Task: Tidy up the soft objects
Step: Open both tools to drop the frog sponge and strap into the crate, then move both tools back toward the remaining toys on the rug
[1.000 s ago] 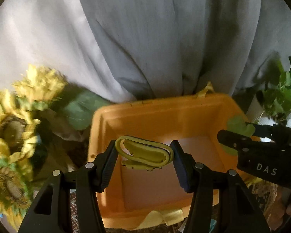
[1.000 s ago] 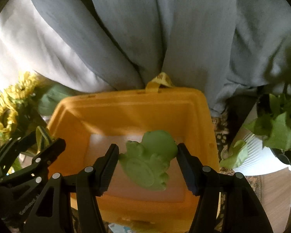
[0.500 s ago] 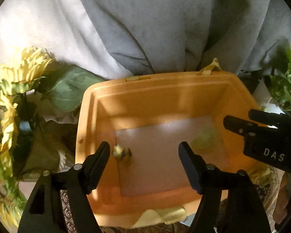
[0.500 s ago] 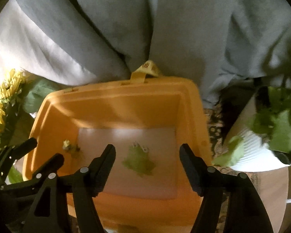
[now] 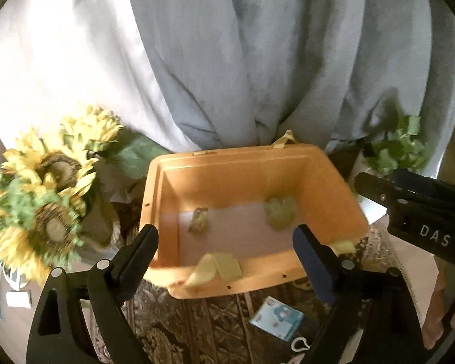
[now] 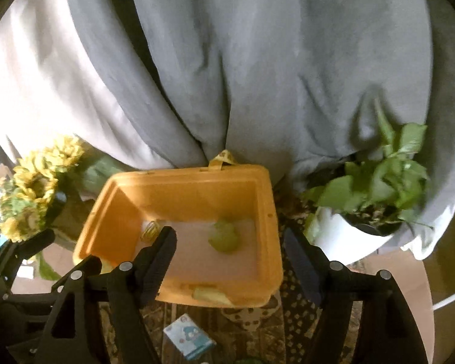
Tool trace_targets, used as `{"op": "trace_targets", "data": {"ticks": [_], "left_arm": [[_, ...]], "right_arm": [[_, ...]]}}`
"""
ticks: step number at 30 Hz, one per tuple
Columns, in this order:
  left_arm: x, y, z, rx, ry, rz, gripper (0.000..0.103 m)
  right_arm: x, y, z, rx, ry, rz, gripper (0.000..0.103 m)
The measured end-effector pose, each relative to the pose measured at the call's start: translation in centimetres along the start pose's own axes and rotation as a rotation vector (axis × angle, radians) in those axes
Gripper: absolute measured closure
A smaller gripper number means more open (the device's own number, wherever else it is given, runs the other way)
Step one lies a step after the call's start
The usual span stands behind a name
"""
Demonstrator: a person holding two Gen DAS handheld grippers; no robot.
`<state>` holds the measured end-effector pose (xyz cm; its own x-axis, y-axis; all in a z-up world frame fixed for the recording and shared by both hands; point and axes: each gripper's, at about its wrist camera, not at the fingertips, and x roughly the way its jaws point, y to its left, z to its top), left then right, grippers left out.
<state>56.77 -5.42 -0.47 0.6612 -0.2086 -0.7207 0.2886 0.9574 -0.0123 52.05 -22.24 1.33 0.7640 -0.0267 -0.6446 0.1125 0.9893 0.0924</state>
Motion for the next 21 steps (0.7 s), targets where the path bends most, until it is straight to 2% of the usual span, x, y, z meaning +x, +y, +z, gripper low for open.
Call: {"op": "trace_targets", "data": {"ticks": [6, 11, 16, 21], "left_arm": [[-4.6, -1.2, -1.9, -0.009, -0.06, 0.0, 0.008], [-7.7, -2.6, -3.9, 0.023, -0.095, 0.002, 0.006], [-9.5, -3.9, -6.1, 0.059, -0.108, 0.002, 0.006], [-10.5, -4.9, -8.2, 0.081, -0.099, -0.03, 0.006]], "right_arm": [[-4.4, -0.5, -2.2, 0.009, -0.048, -0.001, 0.028], [-7.2, -1.3, -4.7, 0.034, -0.069, -0.006, 0.023], [-9.7, -2.4, -7.6, 0.093, -0.078, -0.027, 0.023], [-10.7, -3.1, -10.4, 0.145, -0.058, -0.046, 0.021]]}}
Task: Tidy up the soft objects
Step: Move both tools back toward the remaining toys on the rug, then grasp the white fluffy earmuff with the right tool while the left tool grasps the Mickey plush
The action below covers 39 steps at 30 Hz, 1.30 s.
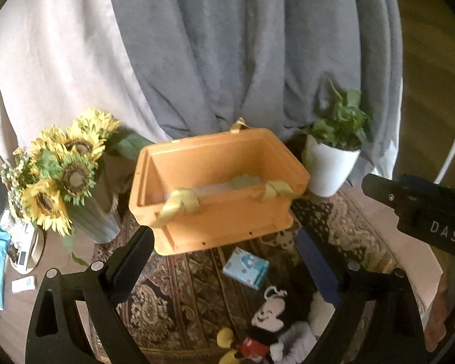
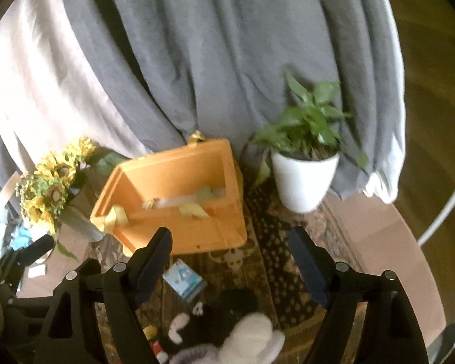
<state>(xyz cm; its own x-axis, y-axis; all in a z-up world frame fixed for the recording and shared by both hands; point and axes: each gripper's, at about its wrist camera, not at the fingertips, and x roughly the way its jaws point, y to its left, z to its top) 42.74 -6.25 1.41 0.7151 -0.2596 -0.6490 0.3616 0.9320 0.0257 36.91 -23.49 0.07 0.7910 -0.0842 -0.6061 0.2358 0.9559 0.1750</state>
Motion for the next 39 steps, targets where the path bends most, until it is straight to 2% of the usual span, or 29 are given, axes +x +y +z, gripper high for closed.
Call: {"op": "trace_targets", "data": {"ticks": [9, 19, 34, 39], "left_arm": [[-0.5, -1.9, -3.4, 0.066, 0.038, -0.039, 0.006], [0.7, -2.7, -6.9, 0.102, 0.128, -0.089, 0.006], [5.4, -3.3, -10.3, 0.131, 0.298, -0.183, 0.007], [7.1, -3.7, -11.0, 0.133, 0.345, -0.215, 0.01]], "right_arm": [[-0.8, -2.0, -4.5, 0.091, 0.055, -0.041, 0.02], [0.2, -2.9, -8.4, 0.134, 0.149, -0.086, 0.02], [4.0, -4.7, -13.1, 0.293, 0.33, -0.067, 0.02], [5.4, -5.1, -13.7, 0.335, 0.373, -0.066, 0.02]]}}
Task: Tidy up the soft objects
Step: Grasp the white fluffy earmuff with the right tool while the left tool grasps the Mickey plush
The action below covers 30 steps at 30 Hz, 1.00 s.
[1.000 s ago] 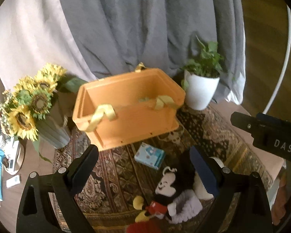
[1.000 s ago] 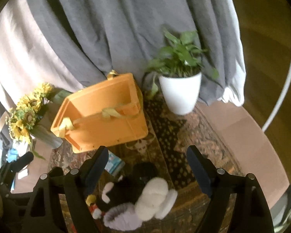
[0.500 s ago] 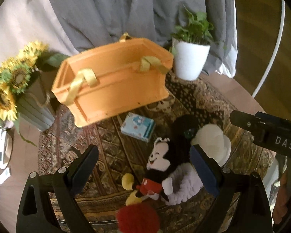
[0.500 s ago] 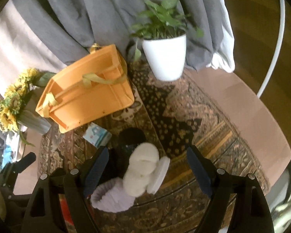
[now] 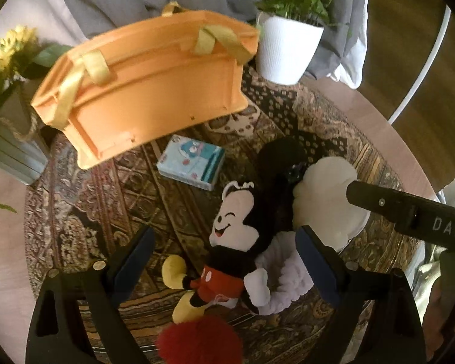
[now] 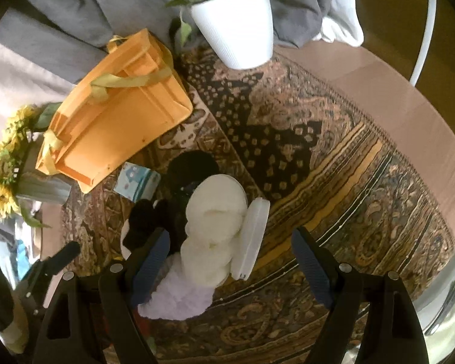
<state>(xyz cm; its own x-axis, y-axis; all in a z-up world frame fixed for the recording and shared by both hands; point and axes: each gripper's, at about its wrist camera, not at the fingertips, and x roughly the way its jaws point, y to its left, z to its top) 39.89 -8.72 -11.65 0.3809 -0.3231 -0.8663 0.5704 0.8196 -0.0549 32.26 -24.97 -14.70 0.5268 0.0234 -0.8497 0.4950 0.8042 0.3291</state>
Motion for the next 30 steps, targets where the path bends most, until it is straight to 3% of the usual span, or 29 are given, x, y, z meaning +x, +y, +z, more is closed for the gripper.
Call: {"op": "trace_targets", "data": {"ticks": [20, 25, 30], "left_arm": [[7.0, 0.3, 0.6, -0.036, 0.15, -0.13, 0.03], [8.0, 0.1, 0.5, -0.046, 0.172, -0.177, 0.038], [7.7, -0.2, 0.4, -0.04, 0.137, -0.172, 0.049]], "right_arm": [[5.2, 0.9, 1.0, -0.025, 0.118, -0.008, 0.021], [5.4, 0.6, 1.1, -0.039, 0.111, -0.016, 0.033], [5.0, 0.5, 0.8, -0.058, 0.098, -0.005, 0.035]]}}
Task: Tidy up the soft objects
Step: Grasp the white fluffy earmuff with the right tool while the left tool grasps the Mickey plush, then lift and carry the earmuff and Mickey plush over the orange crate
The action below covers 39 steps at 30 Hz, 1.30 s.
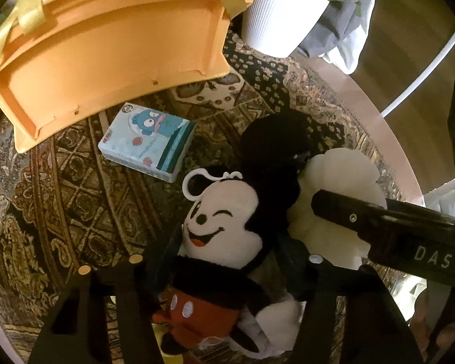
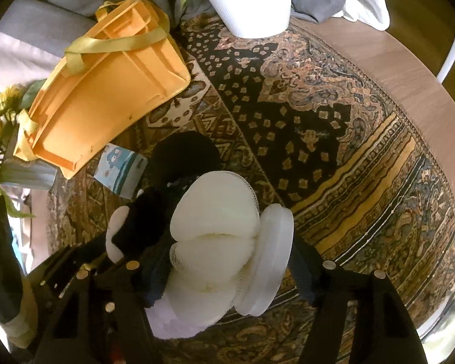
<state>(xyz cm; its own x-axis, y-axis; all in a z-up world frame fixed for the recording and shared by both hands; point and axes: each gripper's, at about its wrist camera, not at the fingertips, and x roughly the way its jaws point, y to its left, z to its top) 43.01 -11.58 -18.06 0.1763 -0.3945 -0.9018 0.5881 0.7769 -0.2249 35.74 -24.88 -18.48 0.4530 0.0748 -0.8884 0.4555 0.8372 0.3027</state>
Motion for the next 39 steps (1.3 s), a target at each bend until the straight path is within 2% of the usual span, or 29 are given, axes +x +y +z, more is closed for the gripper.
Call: {"op": "trace_targets", "data": {"ticks": [10, 15, 23, 39], "left_arm": [[-2.8, -0.4, -0.7, -0.012, -0.097, 0.058, 0.051], [-5.0, -0.4, -1.2, -0.037, -0.156, 0.084, 0.051], [-9.8, -0.3, -1.7, -0.071, -0.294, 0.147, 0.051], [-17.0, 0.6, -1.7, -0.13, -0.505, 0.23, 0.051]], "right_arm": [[-2.1, 0.6, -0.7, -0.059, -0.066, 0.015, 0.037], [-4.0, 1.6, -1.0, -0.114, -0.137, 0.007, 0.037], [-6.8, 3.3, -0.9, -0.188, -0.232, 0.025, 0.037], [-11.6, 8.1, 0.5, -0.295, -0.4, 0.1, 0.037]]}}
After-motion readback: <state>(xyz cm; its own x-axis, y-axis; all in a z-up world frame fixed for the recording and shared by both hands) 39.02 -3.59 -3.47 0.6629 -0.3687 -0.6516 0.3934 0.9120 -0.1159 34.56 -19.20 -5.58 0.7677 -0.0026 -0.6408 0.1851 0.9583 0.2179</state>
